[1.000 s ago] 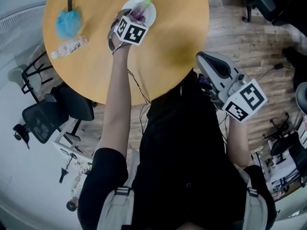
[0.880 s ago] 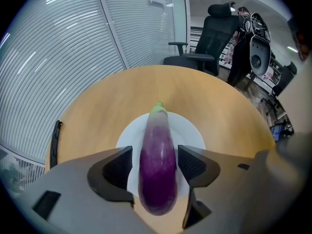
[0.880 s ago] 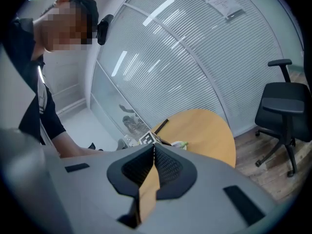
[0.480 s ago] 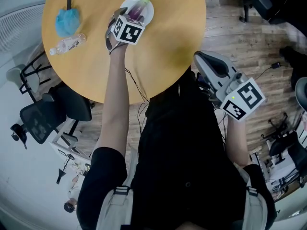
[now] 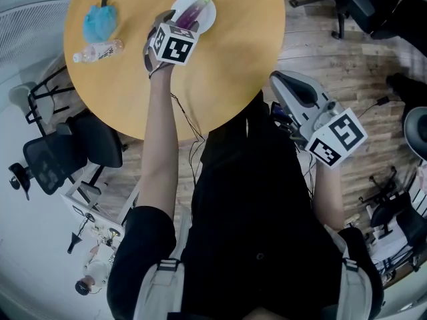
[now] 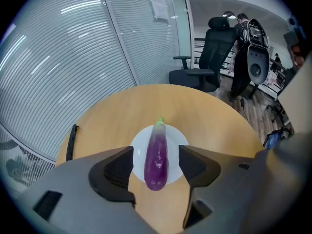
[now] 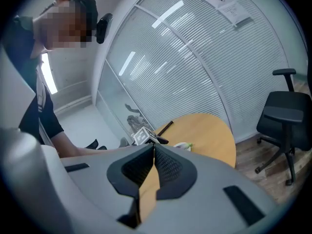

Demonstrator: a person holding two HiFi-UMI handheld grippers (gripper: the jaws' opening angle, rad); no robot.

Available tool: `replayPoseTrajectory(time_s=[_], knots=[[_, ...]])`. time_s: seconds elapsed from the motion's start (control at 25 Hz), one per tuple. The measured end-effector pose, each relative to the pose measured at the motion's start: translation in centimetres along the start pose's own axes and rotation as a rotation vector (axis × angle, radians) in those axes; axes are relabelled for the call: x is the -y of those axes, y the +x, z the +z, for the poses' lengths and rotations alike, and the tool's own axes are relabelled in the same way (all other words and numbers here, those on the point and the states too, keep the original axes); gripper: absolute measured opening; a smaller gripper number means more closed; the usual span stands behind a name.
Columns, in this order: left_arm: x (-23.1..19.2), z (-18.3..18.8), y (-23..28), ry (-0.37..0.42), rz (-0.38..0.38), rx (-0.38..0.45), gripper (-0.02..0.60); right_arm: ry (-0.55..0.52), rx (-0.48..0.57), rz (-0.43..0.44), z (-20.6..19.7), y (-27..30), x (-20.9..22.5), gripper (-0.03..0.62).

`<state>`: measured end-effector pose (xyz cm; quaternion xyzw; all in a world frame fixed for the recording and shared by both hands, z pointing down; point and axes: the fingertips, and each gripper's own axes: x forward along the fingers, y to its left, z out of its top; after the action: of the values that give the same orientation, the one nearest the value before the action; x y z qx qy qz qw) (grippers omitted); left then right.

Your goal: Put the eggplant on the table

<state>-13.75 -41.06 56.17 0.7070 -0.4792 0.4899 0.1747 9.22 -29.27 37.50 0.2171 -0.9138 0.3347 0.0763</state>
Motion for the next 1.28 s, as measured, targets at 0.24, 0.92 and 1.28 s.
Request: replayPoseTrajectory(time_s=[0.24,0.92,1.28], knots=[[0.9,-0.5,-2.8,0.006,0.023,0.022,0.298,-0.017,-0.002,0.015,-0.6,-1.2,-0.5,0.018],[0.8,-2.3,-11.0,-0.015,0.207,0.102,0.012,-0.101,-0.007,0.028,0.0,-3.0,-1.6,0.018],[4.9,-5.0,-18.2,-0.139,0.148,0.249,0.011,-0.089,-0.028,0.011,-3.2,-3.2,-4.2,0.018]])
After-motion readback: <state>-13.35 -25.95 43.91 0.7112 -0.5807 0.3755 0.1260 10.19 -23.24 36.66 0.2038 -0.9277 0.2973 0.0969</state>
